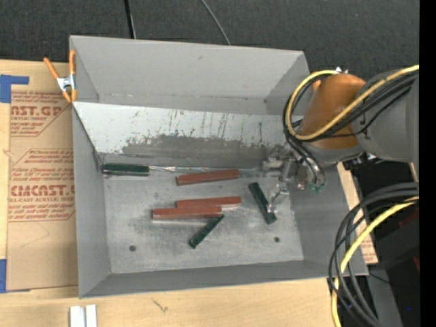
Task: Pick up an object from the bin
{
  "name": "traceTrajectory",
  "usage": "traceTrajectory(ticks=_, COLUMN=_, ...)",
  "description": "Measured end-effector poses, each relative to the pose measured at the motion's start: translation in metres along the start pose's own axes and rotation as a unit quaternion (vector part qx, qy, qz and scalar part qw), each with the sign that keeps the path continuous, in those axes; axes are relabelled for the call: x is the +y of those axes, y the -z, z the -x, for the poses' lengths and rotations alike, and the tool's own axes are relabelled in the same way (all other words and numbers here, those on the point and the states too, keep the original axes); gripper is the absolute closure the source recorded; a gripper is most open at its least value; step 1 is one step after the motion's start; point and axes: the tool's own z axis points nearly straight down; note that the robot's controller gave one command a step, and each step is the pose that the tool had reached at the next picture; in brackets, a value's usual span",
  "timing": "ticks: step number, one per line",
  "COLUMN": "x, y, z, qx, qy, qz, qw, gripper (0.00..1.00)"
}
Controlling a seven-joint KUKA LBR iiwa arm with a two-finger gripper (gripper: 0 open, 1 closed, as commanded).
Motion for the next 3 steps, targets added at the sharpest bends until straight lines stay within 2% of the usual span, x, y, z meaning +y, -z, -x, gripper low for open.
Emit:
traceTrajectory(ticks=1, x=-0.0009, y=0.0008, z=-0.0045, qx=0.0138, qy=0.001, qz=0.0, qw=0.9999, gripper=1.0)
traceTrajectory(ticks=2, x=0.0004, y=-0.0002, z=-0.0001, qx=0.0001, qy=0.0, qz=0.0, qw=1.0, gripper=0.0)
traceTrajectory(ticks=3, x=0.0003, y=-0.0005, z=-0.0008, qx=0.0018, qy=0.0, qz=0.0, qw=1.0, gripper=0.0)
